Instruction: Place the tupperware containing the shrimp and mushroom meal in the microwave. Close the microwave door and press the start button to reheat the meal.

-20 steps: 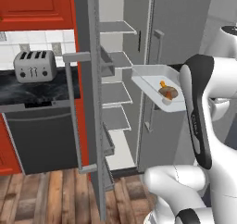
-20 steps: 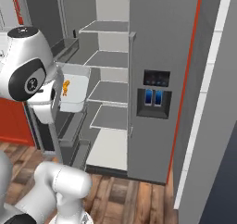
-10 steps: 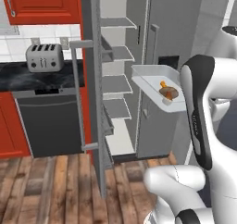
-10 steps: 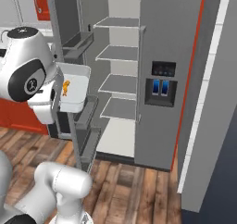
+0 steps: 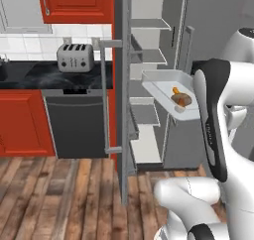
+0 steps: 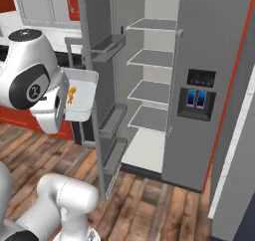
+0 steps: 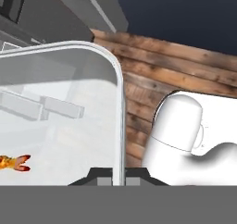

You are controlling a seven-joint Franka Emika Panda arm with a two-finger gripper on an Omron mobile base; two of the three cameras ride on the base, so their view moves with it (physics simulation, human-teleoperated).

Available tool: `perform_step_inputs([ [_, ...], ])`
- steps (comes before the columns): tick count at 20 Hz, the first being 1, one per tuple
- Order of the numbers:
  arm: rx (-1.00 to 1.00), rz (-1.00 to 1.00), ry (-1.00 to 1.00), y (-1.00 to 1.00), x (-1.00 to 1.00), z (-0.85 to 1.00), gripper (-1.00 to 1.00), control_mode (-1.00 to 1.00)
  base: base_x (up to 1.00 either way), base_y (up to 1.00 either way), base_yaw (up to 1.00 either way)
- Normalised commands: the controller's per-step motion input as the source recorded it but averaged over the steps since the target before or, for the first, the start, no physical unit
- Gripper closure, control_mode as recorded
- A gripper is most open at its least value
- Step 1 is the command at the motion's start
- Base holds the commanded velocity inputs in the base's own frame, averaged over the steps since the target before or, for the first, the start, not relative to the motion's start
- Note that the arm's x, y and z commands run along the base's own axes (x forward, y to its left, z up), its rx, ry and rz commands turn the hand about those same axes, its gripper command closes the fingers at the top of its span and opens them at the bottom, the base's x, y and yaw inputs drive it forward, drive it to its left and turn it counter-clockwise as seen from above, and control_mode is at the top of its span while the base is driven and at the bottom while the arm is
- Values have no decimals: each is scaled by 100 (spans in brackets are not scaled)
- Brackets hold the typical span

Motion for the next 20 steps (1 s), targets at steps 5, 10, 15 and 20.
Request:
perform_step_inputs([
  [5, 0, 0, 0, 0, 0, 0, 100, 100, 0, 35, 43],
  [10, 0, 0, 0, 0, 0, 0, 100, 100, 4, 43, 47],
  [15, 0, 0, 0, 0, 0, 0, 100, 100, 15, 46, 52],
  [20, 0, 0, 0, 0, 0, 0, 100, 100, 23, 43, 54],
])
